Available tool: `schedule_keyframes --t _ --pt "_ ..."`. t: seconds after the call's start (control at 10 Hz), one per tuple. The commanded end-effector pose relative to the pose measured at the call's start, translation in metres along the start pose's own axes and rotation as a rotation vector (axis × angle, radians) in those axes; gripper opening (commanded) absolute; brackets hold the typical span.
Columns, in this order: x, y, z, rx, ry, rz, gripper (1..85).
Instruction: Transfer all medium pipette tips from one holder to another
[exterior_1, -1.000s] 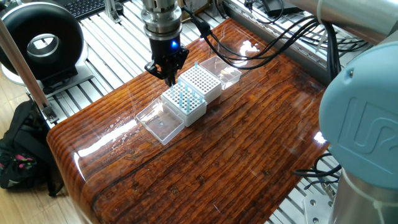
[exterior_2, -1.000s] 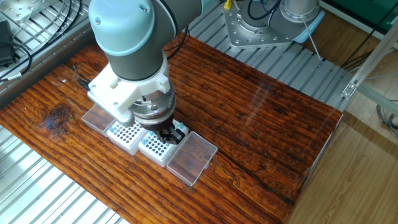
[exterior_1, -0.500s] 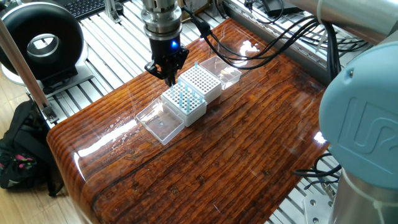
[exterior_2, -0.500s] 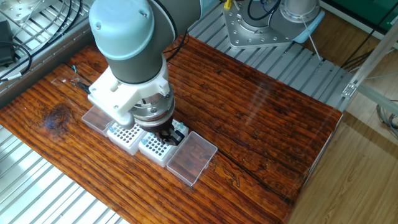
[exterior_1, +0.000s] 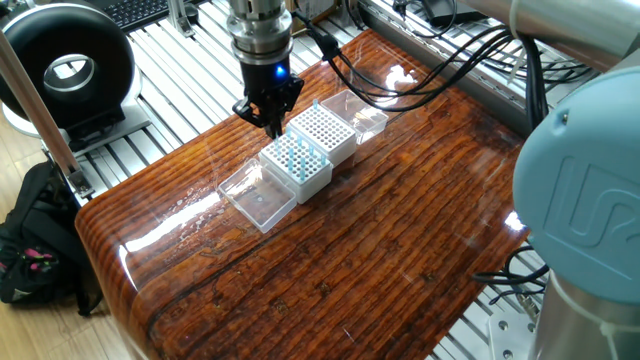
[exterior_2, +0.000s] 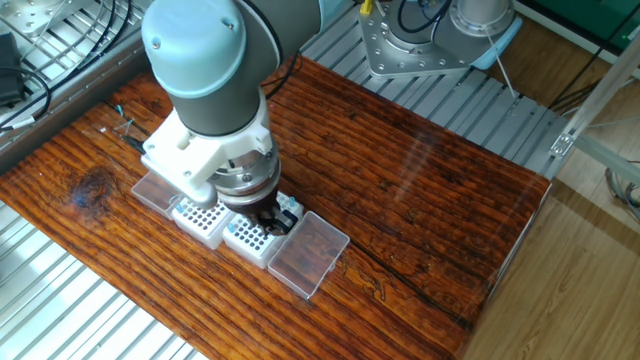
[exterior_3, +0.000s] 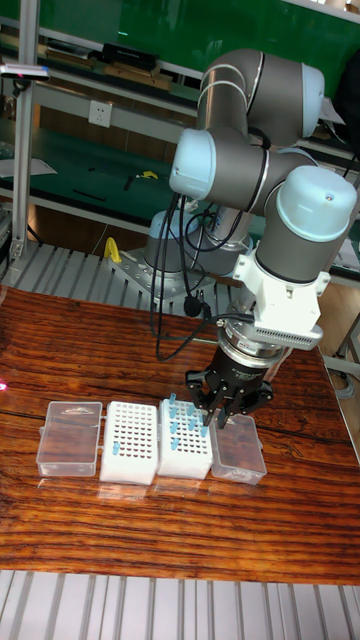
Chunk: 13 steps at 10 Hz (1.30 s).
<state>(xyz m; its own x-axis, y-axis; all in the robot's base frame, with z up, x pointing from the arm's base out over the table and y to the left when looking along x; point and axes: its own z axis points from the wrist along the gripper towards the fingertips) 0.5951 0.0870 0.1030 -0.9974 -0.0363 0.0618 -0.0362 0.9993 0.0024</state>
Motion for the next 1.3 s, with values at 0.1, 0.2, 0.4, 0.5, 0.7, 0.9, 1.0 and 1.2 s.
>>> schedule_keyframes --t 0.1,0.2,0.4,0.5,0.7,0.9,1.0,1.2 --pt "-0.016 -0.026 -0.004 0.016 -0.018 -0.045 26.0" --pt "-0.025 -0.04 -0.005 0.021 -0.032 -0.068 26.0" --pt "-0.046 -0.074 -0.01 0.057 -0.069 -0.124 26.0" --pt "-0.054 -0.084 -0.01 0.057 -0.079 -0.143 26.0" --pt "-0.068 -0.104 -0.004 0.078 -0.113 -0.192 26.0" --pt "-0.078 -0.13 -0.001 0.139 -0.15 -0.245 26.0" --pt "-0.076 -0.136 0.0 0.14 -0.143 -0.255 26.0" --pt "-0.061 -0.14 0.011 0.095 -0.098 -0.272 26.7"
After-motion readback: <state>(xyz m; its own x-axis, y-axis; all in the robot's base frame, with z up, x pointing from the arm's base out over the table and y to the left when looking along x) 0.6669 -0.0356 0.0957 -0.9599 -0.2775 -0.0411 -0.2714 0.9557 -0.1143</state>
